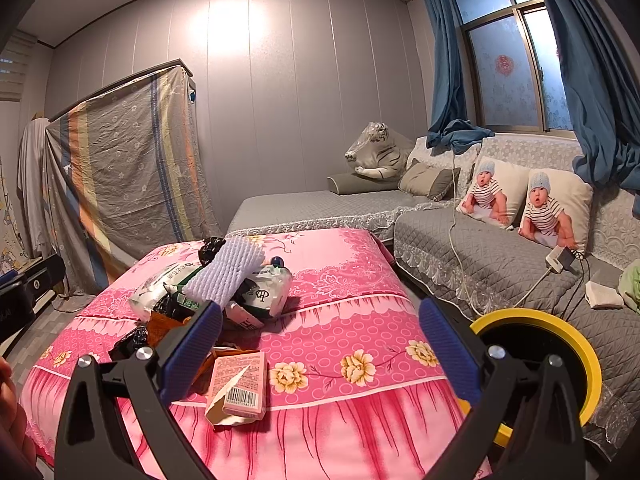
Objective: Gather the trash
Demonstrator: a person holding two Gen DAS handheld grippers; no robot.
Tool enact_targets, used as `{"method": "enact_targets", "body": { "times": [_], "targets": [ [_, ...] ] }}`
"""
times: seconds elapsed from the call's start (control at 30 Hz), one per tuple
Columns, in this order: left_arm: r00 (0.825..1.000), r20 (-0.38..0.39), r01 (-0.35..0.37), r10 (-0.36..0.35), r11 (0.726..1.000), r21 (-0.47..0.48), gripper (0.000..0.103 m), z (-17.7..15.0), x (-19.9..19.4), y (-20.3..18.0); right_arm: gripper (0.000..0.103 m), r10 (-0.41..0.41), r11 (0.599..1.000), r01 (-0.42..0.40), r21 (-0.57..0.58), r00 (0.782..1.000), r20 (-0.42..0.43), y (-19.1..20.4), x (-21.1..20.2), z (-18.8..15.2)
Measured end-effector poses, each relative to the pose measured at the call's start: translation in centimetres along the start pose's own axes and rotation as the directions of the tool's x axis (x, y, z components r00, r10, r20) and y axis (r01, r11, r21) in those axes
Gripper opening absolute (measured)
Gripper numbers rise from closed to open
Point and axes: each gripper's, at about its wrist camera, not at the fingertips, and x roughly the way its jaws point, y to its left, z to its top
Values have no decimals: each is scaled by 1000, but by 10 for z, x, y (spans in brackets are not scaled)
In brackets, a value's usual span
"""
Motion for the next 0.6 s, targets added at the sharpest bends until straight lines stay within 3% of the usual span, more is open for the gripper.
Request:
{"method": "enact_targets", "body": {
  "times": [0.6],
  "targets": [
    [1000, -14, 9, -9, 1000, -1, 95, -1, -2, 2, 95, -1, 1000, 1, 5, 1000, -5, 1, 1, -3]
  ]
}}
